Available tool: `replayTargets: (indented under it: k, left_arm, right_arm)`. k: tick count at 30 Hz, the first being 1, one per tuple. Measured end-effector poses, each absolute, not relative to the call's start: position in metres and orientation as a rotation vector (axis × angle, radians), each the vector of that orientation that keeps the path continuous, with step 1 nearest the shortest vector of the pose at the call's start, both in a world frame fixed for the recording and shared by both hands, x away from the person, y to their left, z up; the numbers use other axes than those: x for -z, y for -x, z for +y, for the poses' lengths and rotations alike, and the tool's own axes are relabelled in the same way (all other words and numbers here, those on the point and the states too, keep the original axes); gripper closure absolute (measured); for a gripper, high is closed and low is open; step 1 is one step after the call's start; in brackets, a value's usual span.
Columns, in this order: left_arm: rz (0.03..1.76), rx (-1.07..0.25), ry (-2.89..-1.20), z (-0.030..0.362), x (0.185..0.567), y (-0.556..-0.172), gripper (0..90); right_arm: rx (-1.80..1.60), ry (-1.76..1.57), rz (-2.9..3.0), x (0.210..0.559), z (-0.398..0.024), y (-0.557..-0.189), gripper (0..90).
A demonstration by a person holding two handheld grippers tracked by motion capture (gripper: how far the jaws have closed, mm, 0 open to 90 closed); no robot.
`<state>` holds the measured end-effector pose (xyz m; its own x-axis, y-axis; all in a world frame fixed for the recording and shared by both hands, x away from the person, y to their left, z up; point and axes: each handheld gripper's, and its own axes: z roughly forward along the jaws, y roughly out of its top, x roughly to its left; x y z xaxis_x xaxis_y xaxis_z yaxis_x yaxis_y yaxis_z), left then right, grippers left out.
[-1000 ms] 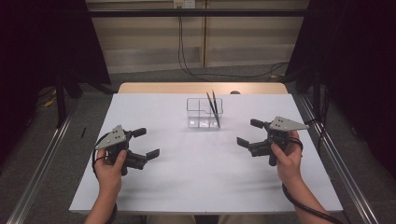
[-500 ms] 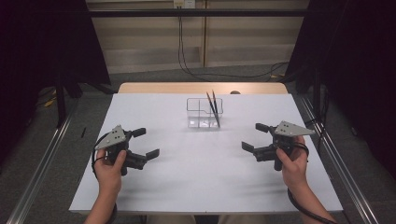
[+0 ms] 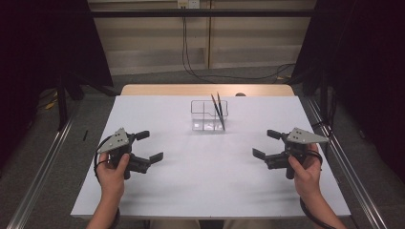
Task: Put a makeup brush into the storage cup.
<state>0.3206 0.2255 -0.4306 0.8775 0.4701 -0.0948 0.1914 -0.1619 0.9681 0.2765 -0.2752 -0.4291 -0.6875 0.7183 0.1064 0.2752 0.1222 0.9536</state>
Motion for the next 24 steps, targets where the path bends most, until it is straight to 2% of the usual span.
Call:
replayTargets:
  k: [24]
  left_arm:
    - [0.503,-0.26,-1.735,0.225,0.431,-0.321,0.1]
  right_arm:
    - [-1.546,-0.966,2.035,0.43,-0.287,-0.262,3.4]
